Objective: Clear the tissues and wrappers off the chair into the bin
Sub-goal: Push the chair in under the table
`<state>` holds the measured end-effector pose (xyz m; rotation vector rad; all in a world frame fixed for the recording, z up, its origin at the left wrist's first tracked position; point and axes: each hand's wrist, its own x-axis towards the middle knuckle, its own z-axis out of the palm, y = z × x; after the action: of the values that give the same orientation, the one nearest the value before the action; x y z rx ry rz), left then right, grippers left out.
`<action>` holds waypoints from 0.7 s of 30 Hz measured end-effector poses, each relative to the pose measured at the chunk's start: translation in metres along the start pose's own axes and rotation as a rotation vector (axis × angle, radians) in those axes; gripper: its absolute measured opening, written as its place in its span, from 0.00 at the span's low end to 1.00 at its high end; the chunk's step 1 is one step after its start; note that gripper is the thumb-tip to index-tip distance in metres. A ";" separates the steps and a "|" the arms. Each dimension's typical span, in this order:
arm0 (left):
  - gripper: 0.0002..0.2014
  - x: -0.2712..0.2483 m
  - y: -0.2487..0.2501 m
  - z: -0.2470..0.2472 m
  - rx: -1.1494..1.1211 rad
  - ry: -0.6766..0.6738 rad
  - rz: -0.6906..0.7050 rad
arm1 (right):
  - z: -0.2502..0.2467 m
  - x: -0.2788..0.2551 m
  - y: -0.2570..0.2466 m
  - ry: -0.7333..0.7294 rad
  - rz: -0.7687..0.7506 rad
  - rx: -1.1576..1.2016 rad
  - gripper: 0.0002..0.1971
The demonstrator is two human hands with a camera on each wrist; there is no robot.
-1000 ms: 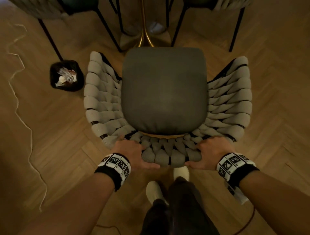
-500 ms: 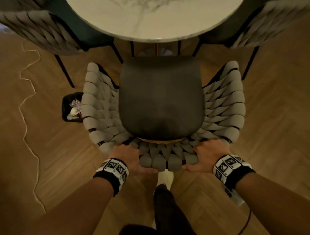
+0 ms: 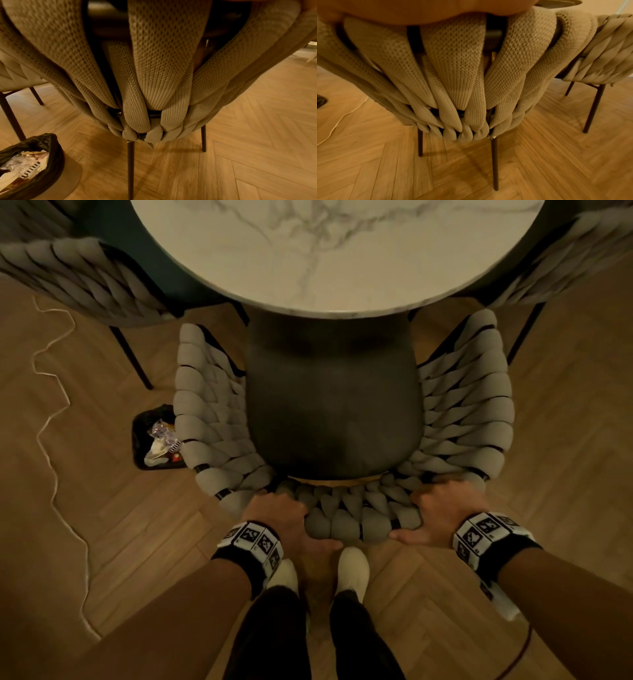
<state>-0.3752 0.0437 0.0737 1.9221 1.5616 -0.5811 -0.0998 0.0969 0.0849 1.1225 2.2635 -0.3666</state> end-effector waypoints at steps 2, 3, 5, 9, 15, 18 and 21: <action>0.56 -0.004 -0.002 0.001 -0.020 0.016 0.004 | 0.001 -0.003 -0.007 0.009 0.008 0.007 0.53; 0.56 -0.005 -0.003 0.000 -0.025 0.020 0.006 | 0.003 -0.003 -0.008 0.005 0.009 0.018 0.54; 0.55 -0.008 -0.005 0.000 -0.017 -0.004 0.016 | 0.000 -0.005 -0.010 -0.012 0.020 0.049 0.56; 0.55 -0.005 -0.008 -0.001 0.014 -0.044 0.009 | -0.005 -0.004 -0.009 -0.009 0.012 0.048 0.54; 0.52 -0.012 -0.003 -0.017 0.076 -0.100 -0.024 | -0.001 0.001 -0.012 -0.106 0.041 -0.008 0.59; 0.49 -0.024 0.003 -0.025 -0.023 -0.237 -0.062 | -0.007 -0.008 -0.014 -0.140 0.033 0.031 0.56; 0.34 -0.047 0.001 -0.053 -0.220 -0.183 -0.055 | -0.040 -0.018 -0.024 -0.170 0.143 0.209 0.38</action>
<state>-0.3864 0.0465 0.1437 1.6215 1.4982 -0.5661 -0.1255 0.0904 0.1272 1.2977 2.0189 -0.6268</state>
